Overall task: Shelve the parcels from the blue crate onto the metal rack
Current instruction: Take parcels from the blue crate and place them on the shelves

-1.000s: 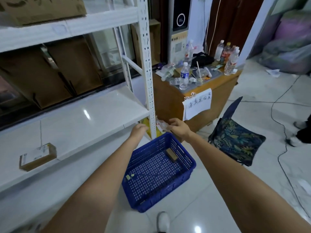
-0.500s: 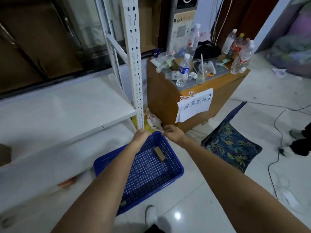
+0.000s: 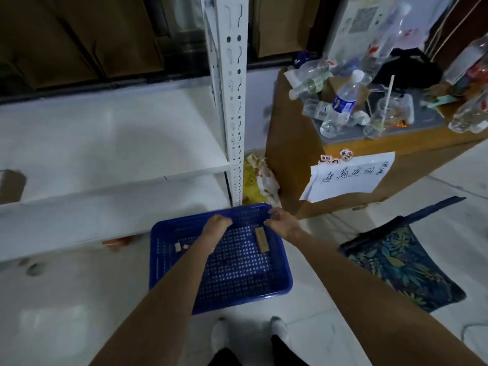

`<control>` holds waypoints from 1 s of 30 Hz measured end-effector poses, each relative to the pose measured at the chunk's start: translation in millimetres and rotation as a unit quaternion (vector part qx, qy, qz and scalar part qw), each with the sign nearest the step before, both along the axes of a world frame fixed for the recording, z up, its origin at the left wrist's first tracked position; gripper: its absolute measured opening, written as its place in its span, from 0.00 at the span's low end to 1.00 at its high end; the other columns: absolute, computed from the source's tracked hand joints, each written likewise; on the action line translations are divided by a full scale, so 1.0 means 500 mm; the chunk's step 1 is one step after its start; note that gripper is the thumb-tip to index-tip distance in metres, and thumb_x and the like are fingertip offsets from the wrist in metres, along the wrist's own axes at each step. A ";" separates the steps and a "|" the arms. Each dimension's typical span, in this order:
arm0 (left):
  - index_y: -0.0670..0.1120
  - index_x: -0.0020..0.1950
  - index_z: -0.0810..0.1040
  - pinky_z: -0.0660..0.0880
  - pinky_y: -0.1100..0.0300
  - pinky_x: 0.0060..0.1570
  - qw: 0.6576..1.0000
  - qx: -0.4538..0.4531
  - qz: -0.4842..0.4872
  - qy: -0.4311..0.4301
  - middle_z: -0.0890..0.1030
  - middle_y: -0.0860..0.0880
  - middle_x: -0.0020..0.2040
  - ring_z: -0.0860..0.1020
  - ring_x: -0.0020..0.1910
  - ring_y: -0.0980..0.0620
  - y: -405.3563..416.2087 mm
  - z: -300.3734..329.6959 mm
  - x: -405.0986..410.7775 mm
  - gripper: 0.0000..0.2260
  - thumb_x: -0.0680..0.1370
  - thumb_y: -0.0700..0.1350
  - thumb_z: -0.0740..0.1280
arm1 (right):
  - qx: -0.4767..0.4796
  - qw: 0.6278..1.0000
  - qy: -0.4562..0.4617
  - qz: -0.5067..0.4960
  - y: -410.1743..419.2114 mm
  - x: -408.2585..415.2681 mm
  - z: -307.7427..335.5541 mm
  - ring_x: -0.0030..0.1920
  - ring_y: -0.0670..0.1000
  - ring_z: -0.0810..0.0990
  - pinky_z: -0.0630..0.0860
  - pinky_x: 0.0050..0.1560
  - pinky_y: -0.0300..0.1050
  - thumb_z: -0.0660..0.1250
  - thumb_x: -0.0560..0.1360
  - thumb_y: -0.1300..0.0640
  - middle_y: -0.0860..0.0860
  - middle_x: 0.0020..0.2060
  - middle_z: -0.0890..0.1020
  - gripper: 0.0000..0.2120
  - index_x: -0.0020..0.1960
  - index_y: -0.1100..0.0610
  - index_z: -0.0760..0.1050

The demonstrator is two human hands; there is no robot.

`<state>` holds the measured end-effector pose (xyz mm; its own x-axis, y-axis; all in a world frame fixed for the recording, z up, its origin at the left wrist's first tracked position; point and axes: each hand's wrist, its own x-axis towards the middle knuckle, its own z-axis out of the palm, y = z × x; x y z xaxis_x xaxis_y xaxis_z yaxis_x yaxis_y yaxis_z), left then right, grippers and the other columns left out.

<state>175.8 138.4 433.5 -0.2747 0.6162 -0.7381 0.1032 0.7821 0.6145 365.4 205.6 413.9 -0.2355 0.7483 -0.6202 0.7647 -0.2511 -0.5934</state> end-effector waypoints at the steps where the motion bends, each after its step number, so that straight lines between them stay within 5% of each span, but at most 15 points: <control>1: 0.45 0.37 0.70 0.65 0.56 0.47 1.000 -0.004 0.003 -0.002 0.71 0.48 0.39 0.70 0.44 0.49 0.011 -0.025 0.011 0.09 0.78 0.40 0.61 | -0.010 1.000 0.005 0.001 0.009 0.004 -0.023 0.59 0.55 0.78 0.72 0.62 0.47 0.67 0.77 0.53 0.55 0.57 0.80 0.16 0.64 0.56 0.72; 5: 0.47 0.34 0.68 0.66 0.56 0.47 0.999 -0.026 0.027 -0.025 0.71 0.50 0.37 0.71 0.40 0.51 0.059 -0.170 0.063 0.12 0.78 0.40 0.61 | -0.037 0.998 0.023 -0.035 0.025 0.024 -0.162 0.63 0.59 0.76 0.71 0.63 0.47 0.63 0.79 0.57 0.58 0.61 0.78 0.17 0.67 0.58 0.71; 11: 0.48 0.40 0.68 0.68 0.55 0.50 0.996 -0.065 0.042 -0.042 0.72 0.49 0.42 0.72 0.47 0.49 0.065 -0.497 0.130 0.08 0.79 0.42 0.61 | -0.049 0.999 -0.019 -0.001 0.030 0.019 -0.476 0.64 0.60 0.73 0.70 0.62 0.50 0.56 0.82 0.58 0.59 0.68 0.73 0.18 0.72 0.59 0.65; 13: 0.45 0.51 0.74 0.70 0.55 0.56 0.995 -0.085 0.034 -0.050 0.76 0.45 0.56 0.73 0.57 0.47 0.063 -0.606 0.144 0.04 0.80 0.43 0.60 | -0.058 0.997 -0.033 0.031 0.024 0.013 -0.582 0.71 0.60 0.67 0.64 0.71 0.51 0.54 0.83 0.56 0.58 0.74 0.66 0.22 0.75 0.59 0.60; 16: 0.39 0.71 0.66 0.71 0.52 0.63 0.993 -0.104 0.028 -0.050 0.71 0.41 0.69 0.72 0.65 0.43 0.079 -0.769 0.162 0.19 0.81 0.42 0.59 | -0.077 0.997 -0.027 -0.016 0.026 0.010 -0.741 0.71 0.60 0.66 0.65 0.71 0.55 0.57 0.80 0.47 0.58 0.75 0.63 0.28 0.77 0.56 0.58; 19: 0.40 0.52 0.74 0.71 0.56 0.44 0.994 -0.096 0.030 -0.043 0.76 0.43 0.46 0.73 0.41 0.49 0.099 -0.916 0.169 0.08 0.80 0.40 0.57 | -0.079 0.995 -0.061 -0.006 0.053 0.005 -0.891 0.71 0.61 0.66 0.66 0.71 0.56 0.57 0.80 0.48 0.60 0.76 0.61 0.30 0.78 0.58 0.55; 21: 0.44 0.38 0.71 0.67 0.57 0.38 0.995 -0.084 0.038 -0.026 0.70 0.46 0.37 0.67 0.33 0.52 0.128 -1.007 0.167 0.12 0.81 0.41 0.56 | -0.062 0.993 -0.100 0.009 0.082 -0.004 -0.973 0.74 0.61 0.62 0.65 0.72 0.56 0.56 0.80 0.49 0.60 0.77 0.57 0.32 0.79 0.59 0.49; 23: 0.43 0.40 0.73 0.70 0.54 0.44 0.997 -0.055 0.047 -0.038 0.73 0.44 0.40 0.69 0.36 0.50 0.156 -1.081 0.169 0.13 0.82 0.43 0.55 | -0.041 0.990 -0.132 0.027 0.107 -0.017 -1.045 0.73 0.63 0.63 0.68 0.70 0.56 0.55 0.80 0.48 0.61 0.77 0.56 0.35 0.79 0.59 0.43; 27: 0.36 0.68 0.70 0.72 0.47 0.61 0.998 -0.038 0.003 -0.043 0.74 0.37 0.65 0.74 0.61 0.39 0.198 -1.196 0.180 0.20 0.83 0.47 0.51 | -0.012 0.974 -0.216 0.073 0.149 -0.057 -1.159 0.70 0.62 0.69 0.72 0.65 0.58 0.62 0.78 0.48 0.61 0.75 0.63 0.41 0.79 0.58 0.41; 28: 0.36 0.66 0.71 0.73 0.46 0.58 0.998 -0.043 -0.031 -0.040 0.75 0.36 0.63 0.75 0.60 0.37 0.203 -1.209 0.176 0.20 0.83 0.47 0.51 | 0.002 0.965 -0.245 0.090 0.156 -0.068 -1.179 0.70 0.61 0.69 0.72 0.66 0.58 0.65 0.76 0.49 0.59 0.75 0.63 0.42 0.79 0.59 0.43; 30: 0.40 0.47 0.75 0.75 0.50 0.43 0.995 -0.041 -0.091 -0.021 0.77 0.40 0.44 0.76 0.40 0.42 0.218 -1.220 0.156 0.15 0.82 0.46 0.53 | 0.053 0.931 -0.330 0.144 0.163 -0.084 -1.198 0.69 0.59 0.71 0.74 0.62 0.57 0.67 0.75 0.52 0.57 0.73 0.67 0.39 0.78 0.60 0.51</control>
<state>254.0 247.3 -176.7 -0.1315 0.5895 -0.7970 0.2234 0.8009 0.5555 323.5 287.0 -184.9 -0.0304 0.7781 -0.6273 0.9983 0.0550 0.0199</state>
